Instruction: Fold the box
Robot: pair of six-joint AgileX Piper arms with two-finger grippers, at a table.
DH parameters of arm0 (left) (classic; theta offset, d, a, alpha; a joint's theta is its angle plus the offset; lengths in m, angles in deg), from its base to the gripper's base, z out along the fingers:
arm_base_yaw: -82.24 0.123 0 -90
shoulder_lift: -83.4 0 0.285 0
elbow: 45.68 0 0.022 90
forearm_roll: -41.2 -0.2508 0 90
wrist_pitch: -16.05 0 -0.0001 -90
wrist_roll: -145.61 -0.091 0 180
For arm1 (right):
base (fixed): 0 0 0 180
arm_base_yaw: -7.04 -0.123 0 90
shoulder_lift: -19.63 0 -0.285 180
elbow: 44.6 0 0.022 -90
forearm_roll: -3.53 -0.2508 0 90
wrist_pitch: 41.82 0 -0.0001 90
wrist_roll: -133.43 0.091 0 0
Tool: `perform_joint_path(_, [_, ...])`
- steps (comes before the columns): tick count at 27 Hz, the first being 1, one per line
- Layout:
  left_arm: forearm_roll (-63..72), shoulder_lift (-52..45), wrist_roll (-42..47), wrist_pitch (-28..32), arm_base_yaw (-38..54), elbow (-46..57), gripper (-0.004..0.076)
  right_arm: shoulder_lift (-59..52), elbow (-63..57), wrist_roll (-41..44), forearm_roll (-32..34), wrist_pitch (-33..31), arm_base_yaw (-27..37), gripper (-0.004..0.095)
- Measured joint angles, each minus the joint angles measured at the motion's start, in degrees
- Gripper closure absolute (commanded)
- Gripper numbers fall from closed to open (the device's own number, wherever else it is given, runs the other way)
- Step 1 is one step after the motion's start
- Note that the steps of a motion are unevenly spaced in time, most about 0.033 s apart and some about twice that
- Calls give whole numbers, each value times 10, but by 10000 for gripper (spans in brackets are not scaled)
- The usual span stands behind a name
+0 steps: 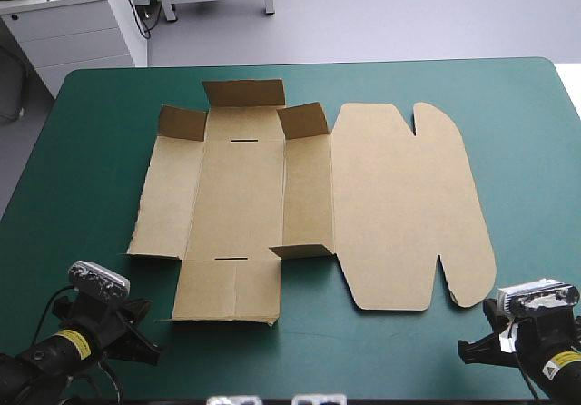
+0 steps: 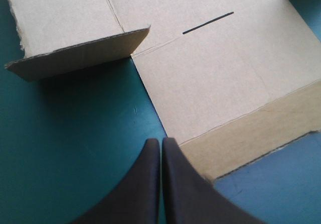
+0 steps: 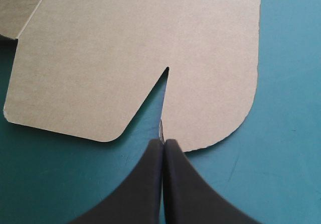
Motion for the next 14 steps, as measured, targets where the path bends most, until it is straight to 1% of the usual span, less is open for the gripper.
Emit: perform_joint_path(14, [0,0,-1,4,0,0,731,0,0,0,0,0,0,922])
